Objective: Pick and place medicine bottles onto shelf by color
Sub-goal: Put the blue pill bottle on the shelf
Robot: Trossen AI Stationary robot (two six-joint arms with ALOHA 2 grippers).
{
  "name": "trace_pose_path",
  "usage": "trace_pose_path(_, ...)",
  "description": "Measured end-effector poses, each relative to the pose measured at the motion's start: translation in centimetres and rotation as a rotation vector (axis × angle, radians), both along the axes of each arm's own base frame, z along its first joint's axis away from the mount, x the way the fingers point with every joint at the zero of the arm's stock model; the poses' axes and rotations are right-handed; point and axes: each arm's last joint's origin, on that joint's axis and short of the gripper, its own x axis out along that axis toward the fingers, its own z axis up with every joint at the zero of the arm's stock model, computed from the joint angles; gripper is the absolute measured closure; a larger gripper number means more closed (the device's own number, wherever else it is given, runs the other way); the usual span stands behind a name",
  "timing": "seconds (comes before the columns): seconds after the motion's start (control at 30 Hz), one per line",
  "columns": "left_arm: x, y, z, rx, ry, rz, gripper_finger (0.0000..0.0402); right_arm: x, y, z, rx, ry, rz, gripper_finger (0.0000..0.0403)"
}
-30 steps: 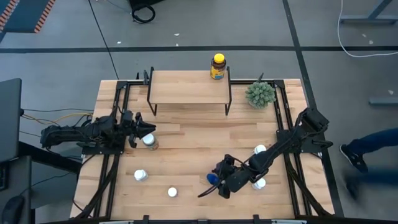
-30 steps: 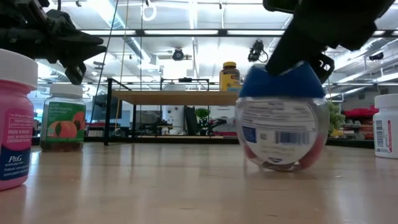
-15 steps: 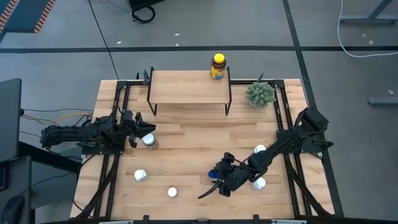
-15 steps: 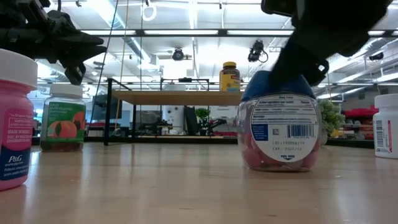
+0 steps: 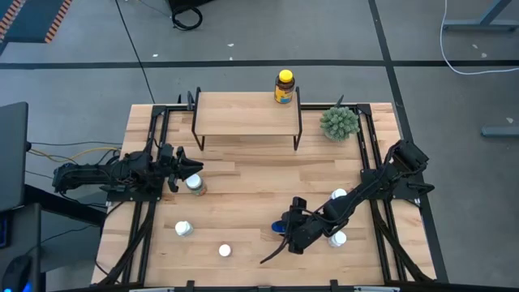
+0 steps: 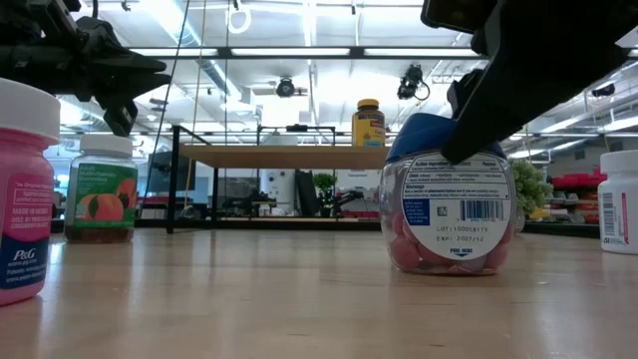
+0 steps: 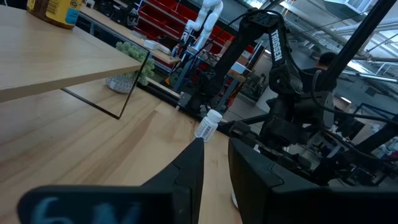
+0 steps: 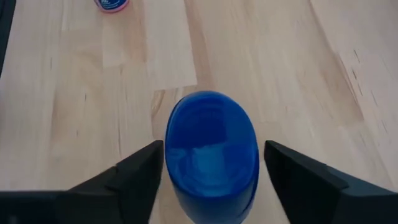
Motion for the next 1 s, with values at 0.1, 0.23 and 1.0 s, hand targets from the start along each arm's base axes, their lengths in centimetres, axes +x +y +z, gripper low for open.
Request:
trace_pose_path(0.1,0.0,0.0,0.0,0.0,0.005,0.0,0.0319,0.1,-0.2,0.0,-0.009,0.002,0.009,0.0175)
trace_pose_path(0.23,0.0,0.0,-0.1,0.0,0.015,0.0,0.0322,0.1,-0.1,0.0,-0.017,0.01,0.041,0.0212)
trace_pose_path(1.0,0.0,0.0,-0.2,0.0,0.017,0.0,0.032,-2.1,-14.4,12.5,-0.203,-0.208,-0.114,0.0209)
